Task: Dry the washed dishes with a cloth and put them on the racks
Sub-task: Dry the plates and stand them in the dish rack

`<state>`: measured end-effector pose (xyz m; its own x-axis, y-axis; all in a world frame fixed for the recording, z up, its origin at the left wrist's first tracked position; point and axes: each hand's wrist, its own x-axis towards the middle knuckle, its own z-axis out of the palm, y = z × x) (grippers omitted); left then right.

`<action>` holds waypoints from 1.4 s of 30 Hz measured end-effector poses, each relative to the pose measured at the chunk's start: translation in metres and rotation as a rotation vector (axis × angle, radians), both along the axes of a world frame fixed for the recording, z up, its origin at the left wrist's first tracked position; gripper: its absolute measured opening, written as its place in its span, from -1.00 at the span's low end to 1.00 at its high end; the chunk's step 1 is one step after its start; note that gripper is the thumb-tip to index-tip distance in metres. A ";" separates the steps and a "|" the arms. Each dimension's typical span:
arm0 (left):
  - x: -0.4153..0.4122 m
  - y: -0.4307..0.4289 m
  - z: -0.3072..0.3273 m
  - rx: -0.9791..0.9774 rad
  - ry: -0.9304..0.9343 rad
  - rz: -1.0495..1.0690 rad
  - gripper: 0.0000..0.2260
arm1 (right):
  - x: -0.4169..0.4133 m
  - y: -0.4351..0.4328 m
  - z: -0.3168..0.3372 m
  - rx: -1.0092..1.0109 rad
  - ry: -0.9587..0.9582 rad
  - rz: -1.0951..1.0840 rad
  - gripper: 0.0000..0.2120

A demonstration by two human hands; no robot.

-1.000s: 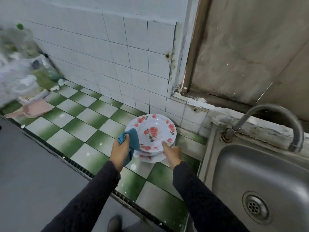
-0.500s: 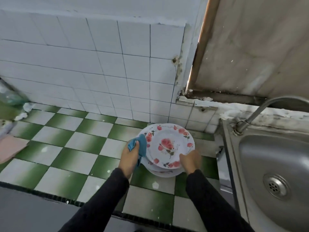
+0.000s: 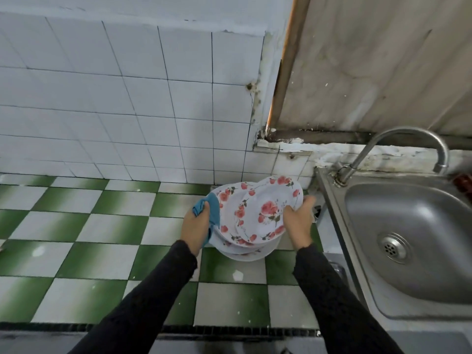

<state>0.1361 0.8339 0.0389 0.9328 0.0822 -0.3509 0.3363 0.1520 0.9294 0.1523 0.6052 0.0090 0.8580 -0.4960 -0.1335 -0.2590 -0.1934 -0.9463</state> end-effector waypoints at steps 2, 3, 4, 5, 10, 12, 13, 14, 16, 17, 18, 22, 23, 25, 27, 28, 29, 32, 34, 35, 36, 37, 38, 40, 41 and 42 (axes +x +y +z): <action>0.002 0.002 -0.002 -0.012 0.002 -0.028 -0.81 | 0.001 0.003 0.010 -0.046 -0.051 0.030 -0.78; 0.002 0.003 -0.004 -0.017 0.004 -0.037 -0.79 | 0.003 0.005 0.014 -0.073 -0.067 0.041 -0.78; 0.002 0.004 -0.005 -0.027 0.005 -0.040 -0.78 | 0.004 0.009 0.017 -0.103 -0.077 0.047 -0.78; 0.002 0.005 -0.007 -0.039 0.004 -0.036 -0.78 | 0.006 0.014 0.019 -0.117 -0.078 0.047 -0.79; 0.001 0.006 -0.013 -0.055 -0.020 -0.022 -0.79 | 0.005 0.029 0.032 -0.221 -0.100 0.108 -0.58; 0.003 0.008 -0.014 -0.039 -0.041 -0.023 -0.78 | 0.004 0.029 0.036 -0.294 -0.121 0.150 -0.51; 0.004 0.008 -0.015 -0.035 -0.059 -0.022 -0.79 | 0.004 0.028 0.038 -0.300 -0.138 0.172 -0.49; 0.006 0.008 -0.015 -0.026 -0.077 -0.018 -0.80 | 0.004 0.028 0.042 -0.297 -0.152 0.188 -0.44; 0.010 0.009 -0.016 -0.014 -0.100 -0.007 -0.83 | 0.008 0.026 0.039 -0.276 -0.181 0.209 -0.32; 0.012 0.008 -0.017 -0.010 -0.104 -0.008 -0.83 | 0.010 0.023 0.034 -0.247 -0.185 0.207 -0.28; 0.013 0.007 -0.016 -0.001 -0.102 -0.011 -0.82 | 0.013 0.021 0.030 -0.221 -0.179 0.202 -0.27; 0.016 -0.010 -0.010 0.015 -0.131 0.018 -0.80 | -0.001 0.021 0.050 0.061 -0.215 0.142 -0.44; 0.016 -0.016 -0.009 0.013 -0.149 0.023 -0.79 | -0.005 0.022 0.055 0.211 -0.220 0.114 -0.50; 0.017 -0.033 -0.007 0.081 -0.212 -0.005 -0.78 | -0.012 0.022 0.057 0.469 -0.200 0.097 -0.51; 0.016 -0.047 -0.006 0.146 -0.275 -0.063 -0.77 | -0.016 0.021 0.056 0.604 -0.181 0.112 -0.47; 0.015 -0.054 -0.008 0.146 -0.317 -0.128 -0.71 | -0.016 0.022 0.055 0.661 -0.176 0.111 -0.45; 0.014 -0.061 -0.011 0.182 -0.352 -0.220 -0.63 | -0.014 0.021 0.054 0.709 -0.165 0.107 -0.42; 0.006 -0.084 -0.025 0.605 -0.384 -0.523 -0.52 | -0.011 0.017 0.051 0.839 -0.164 0.078 -0.33; -0.004 -0.101 -0.023 0.684 -0.408 -0.619 -0.51 | -0.011 0.014 0.047 0.910 -0.138 0.092 -0.26; -0.006 -0.108 -0.020 0.634 -0.409 -0.637 -0.51 | -0.012 0.015 0.045 0.941 -0.110 0.104 -0.23; -0.003 -0.115 -0.015 0.591 -0.428 -0.650 -0.51 | -0.012 0.014 0.042 0.970 -0.084 0.119 -0.23; 0.007 -0.119 -0.013 0.626 -0.472 -0.669 -0.50 | -0.013 0.016 0.040 1.002 -0.065 0.127 -0.25; 0.023 -0.120 -0.011 0.747 -0.528 -0.689 -0.50 | -0.014 0.017 0.041 1.042 -0.060 0.140 -0.27; 0.060 -0.108 -0.010 1.054 -0.583 -0.715 -0.48 | -0.014 0.013 0.045 1.093 -0.084 0.186 -0.29; 0.075 -0.098 -0.010 1.173 -0.565 -0.722 -0.47 | -0.014 0.009 0.049 1.102 -0.102 0.211 -0.31; 0.085 -0.089 -0.011 1.260 -0.541 -0.722 -0.46 | -0.013 0.004 0.053 1.110 -0.128 0.232 -0.33</action>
